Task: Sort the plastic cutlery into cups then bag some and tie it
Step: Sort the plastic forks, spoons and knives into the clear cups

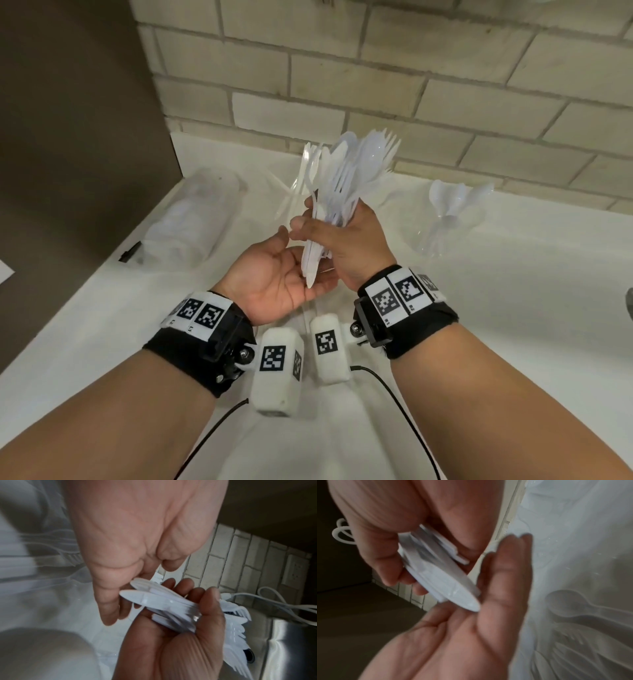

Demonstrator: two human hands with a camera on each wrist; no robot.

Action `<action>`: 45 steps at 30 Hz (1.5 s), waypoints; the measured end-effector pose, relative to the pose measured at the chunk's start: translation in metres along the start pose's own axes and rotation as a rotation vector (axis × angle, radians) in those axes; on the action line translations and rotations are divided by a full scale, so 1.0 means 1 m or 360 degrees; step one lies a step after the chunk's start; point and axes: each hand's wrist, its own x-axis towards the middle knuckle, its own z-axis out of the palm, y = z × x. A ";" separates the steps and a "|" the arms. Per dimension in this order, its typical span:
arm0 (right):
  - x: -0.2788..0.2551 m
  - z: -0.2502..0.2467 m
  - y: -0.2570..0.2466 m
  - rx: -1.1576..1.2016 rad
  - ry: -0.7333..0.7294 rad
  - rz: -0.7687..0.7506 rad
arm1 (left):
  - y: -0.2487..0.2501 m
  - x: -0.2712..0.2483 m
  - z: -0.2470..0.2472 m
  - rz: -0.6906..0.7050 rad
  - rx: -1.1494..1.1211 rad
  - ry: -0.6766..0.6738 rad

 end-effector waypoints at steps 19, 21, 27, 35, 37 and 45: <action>-0.009 0.001 0.010 -0.0136 -0.0348 0.0129 | 0.011 -0.012 0.016 0.0257 0.0706 -0.0206; -0.013 0.006 0.014 -0.0313 -0.0494 0.0127 | 0.015 -0.015 0.024 0.0369 0.1083 -0.0068; -0.018 0.014 0.014 -0.0373 -0.0648 0.0164 | 0.015 -0.017 0.028 0.0559 0.1360 0.0066; -0.001 -0.010 -0.019 -0.1108 -0.0011 0.0054 | 0.028 -0.014 0.018 0.0834 0.0510 0.0553; 0.004 -0.005 -0.028 -0.0980 0.0160 -0.0212 | 0.026 -0.012 0.013 0.0778 0.0667 0.0583; 0.007 0.019 -0.036 -0.1190 -0.0063 -0.0475 | 0.015 -0.013 0.013 0.0760 0.1255 0.0561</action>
